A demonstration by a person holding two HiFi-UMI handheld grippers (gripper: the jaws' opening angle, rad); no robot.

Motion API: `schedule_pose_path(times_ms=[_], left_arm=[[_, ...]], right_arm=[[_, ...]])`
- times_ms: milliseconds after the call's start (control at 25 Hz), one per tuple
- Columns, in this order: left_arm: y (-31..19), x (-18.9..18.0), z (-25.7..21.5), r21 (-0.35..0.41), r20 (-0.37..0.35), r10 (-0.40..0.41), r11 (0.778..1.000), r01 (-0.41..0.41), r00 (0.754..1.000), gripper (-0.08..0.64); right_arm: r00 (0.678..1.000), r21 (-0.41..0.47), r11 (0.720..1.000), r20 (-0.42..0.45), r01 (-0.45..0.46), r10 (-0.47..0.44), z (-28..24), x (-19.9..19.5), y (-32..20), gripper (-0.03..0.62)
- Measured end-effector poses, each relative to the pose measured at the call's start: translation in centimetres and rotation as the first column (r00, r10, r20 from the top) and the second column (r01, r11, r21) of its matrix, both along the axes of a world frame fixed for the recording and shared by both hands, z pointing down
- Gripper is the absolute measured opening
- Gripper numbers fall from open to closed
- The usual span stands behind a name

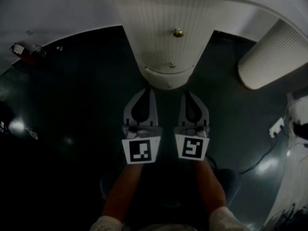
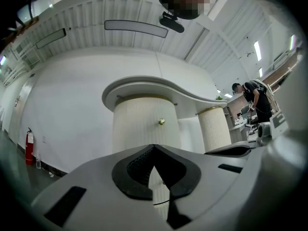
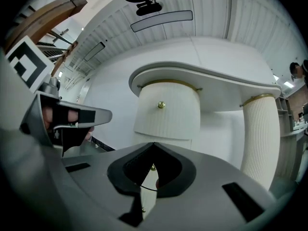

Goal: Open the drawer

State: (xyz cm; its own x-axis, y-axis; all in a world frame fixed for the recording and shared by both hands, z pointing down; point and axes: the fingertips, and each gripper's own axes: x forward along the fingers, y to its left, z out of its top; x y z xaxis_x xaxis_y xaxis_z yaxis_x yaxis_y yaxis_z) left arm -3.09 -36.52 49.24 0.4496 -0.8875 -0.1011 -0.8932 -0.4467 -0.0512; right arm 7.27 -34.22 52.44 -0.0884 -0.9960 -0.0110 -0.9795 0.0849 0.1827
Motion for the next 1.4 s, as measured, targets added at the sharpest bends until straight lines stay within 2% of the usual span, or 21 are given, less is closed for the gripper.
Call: schedule_pose_path(times_ms=[120,240,320,440,600,840,1000,1120,1280,1400], left_arm=[[-1.3,0.2,1.8,0.015,-0.018,-0.005,1.000,0.005,1.000,0.002],[-2.0,1.0,3.5,0.049,0.008,0.005,0.999,-0.005,1.000,0.002],[-2.2,1.3,4.6,0.042,0.001,0.014,0.999,-0.014,1.000,0.002],[-2.2,0.6,6.4,0.020,0.001,-0.016,1.000,0.016,1.000,0.002],[-2.1,-1.2,9.0,0.007,0.003,-0.055,0.998,0.055,0.998,0.002],[-1.7,-1.2,11.5,0.025,0.089,-0.063,0.998,0.061,0.994,0.002],[-1.3,-1.5,12.3,0.010,0.077,-0.074,0.997,0.073,0.994,0.002],[-1.1,-1.1,12.8,0.009,0.094,-0.056,0.998,0.055,0.994,0.002],[-0.6,-0.4,13.9,0.019,0.209,-0.010,1.000,0.006,0.978,0.002],[-0.4,-0.6,15.0,0.009,0.218,-0.003,1.000,0.001,0.976,0.002]], right_arm=[[1.000,0.018,1.000,-0.002,0.000,0.000,2.3,0.0,-0.9,0.005],[1.000,0.007,1.000,0.001,-0.014,0.014,4.8,0.3,-1.6,0.005],[1.000,0.012,1.000,-0.006,-0.020,0.020,6.0,0.3,-1.9,0.005],[1.000,0.019,1.000,0.009,-0.018,0.018,7.6,-0.1,-2.0,0.005],[1.000,-0.018,1.000,0.016,-0.020,0.020,9.8,-0.1,-1.9,0.005],[0.999,-0.051,0.998,0.044,-0.024,0.027,12.4,-0.3,-1.9,0.005],[0.997,-0.098,0.995,0.061,-0.031,0.037,14.5,-0.5,-2.3,0.005],[0.996,-0.135,0.990,0.073,-0.046,0.056,16.6,-0.3,-3.3,0.005],[0.994,-0.173,0.983,0.083,-0.055,0.071,20.0,-0.6,-5.1,0.006],[0.996,-0.218,0.974,0.059,-0.056,0.070,22.9,-0.9,-6.3,0.037]])
